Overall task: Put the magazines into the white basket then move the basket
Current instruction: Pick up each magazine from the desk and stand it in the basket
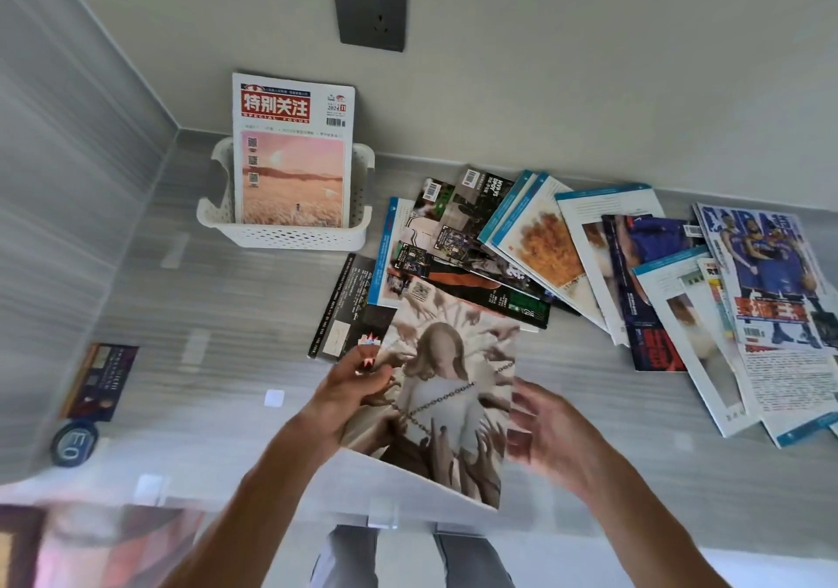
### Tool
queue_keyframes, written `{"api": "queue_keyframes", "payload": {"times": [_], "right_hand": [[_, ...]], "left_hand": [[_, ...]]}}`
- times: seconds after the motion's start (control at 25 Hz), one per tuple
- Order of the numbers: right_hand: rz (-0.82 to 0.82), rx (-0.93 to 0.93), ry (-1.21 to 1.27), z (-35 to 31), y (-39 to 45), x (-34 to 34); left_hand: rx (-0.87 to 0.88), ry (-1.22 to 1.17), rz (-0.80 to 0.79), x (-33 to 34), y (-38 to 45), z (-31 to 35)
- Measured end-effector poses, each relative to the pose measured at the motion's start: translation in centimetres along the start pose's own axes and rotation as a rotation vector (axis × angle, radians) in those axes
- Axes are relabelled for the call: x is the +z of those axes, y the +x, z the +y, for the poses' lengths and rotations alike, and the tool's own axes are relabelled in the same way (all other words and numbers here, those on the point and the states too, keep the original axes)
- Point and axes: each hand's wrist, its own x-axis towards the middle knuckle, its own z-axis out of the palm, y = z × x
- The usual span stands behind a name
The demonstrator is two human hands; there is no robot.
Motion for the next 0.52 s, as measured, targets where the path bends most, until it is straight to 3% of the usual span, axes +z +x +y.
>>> {"api": "queue_keyframes", "payload": {"times": [0.08,0.16,0.2,0.24,0.32,0.36,0.4,0.48,0.52], "right_hand": [[-0.038,-0.081,-0.002,0.7,-0.9,3.4],[0.079,-0.442,-0.167,1.1,-2.1,6.6],[0.085,-0.650,-0.244,1.2,-2.9,8.0],[0.087,-0.858,-0.378,1.3,-3.4,9.4],[0.066,-1.125,-0.731,1.7,-4.3,12.0],[-0.009,-1.130,-0.853,1.8,-4.2,13.0],[-0.150,-1.082,-0.917,1.7,-4.2,13.8],[-0.387,-1.011,-0.979,1.5,-3.7,14.6],[-0.370,-1.040,-0.954,1.1,-3.5,14.7]], "left_hand": [[0.029,0.148,0.152,-0.8,0.2,-0.8],[0.156,0.475,0.333,-0.8,-0.4,-0.6],[0.267,0.529,0.330,-0.4,-1.1,0.0],[0.370,0.450,0.225,-0.1,-1.8,0.8],[0.426,0.239,-0.157,0.8,-3.3,3.2],[0.474,0.236,-0.221,1.2,-3.7,4.2],[0.520,0.215,-0.163,1.2,-3.7,4.9],[0.520,0.138,0.107,0.1,-3.5,6.1],[0.495,0.113,0.152,-1.0,-3.2,6.3]]}}
